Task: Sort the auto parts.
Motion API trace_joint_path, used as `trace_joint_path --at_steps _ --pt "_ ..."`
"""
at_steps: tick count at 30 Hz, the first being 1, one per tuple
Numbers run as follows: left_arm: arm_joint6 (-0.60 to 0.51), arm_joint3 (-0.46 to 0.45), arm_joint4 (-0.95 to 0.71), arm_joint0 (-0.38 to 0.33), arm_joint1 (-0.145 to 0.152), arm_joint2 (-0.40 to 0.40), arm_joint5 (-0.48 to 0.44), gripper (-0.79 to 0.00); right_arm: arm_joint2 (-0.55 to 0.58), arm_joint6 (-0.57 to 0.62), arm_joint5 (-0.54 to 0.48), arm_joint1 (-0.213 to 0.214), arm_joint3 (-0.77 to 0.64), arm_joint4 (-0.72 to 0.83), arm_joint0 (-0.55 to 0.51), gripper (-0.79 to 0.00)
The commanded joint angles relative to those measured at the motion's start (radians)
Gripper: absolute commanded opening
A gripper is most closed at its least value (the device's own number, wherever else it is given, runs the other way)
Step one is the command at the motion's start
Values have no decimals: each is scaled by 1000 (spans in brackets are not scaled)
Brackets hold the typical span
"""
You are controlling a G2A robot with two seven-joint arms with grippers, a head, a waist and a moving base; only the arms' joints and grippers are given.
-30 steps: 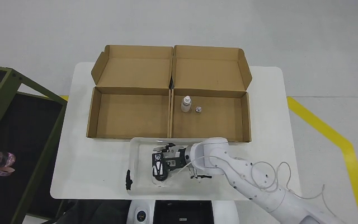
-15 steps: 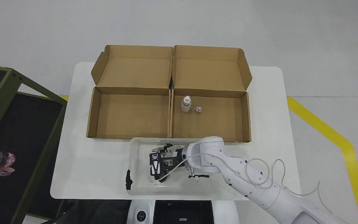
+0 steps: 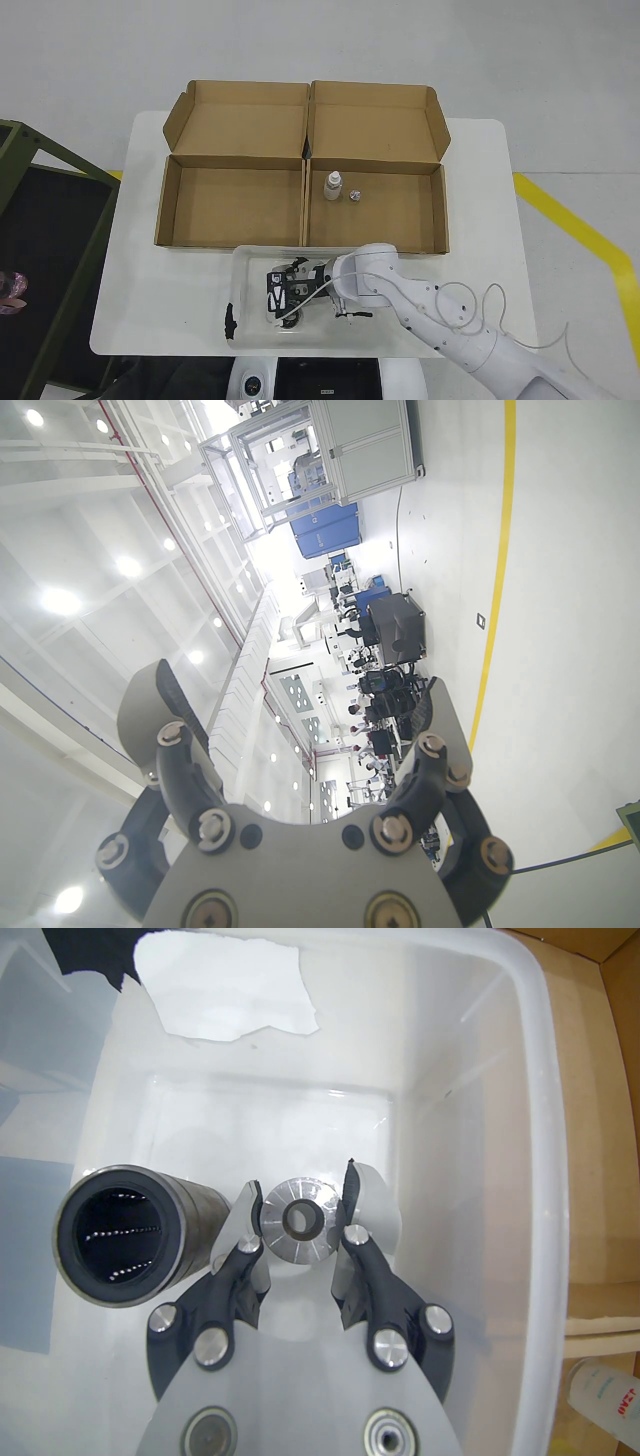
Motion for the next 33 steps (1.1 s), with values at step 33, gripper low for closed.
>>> trace_joint_path --at_steps 33 --pt "0 0 0 0 0 0 0 0 250 -152 -26 54 -229 141 -121 -785"
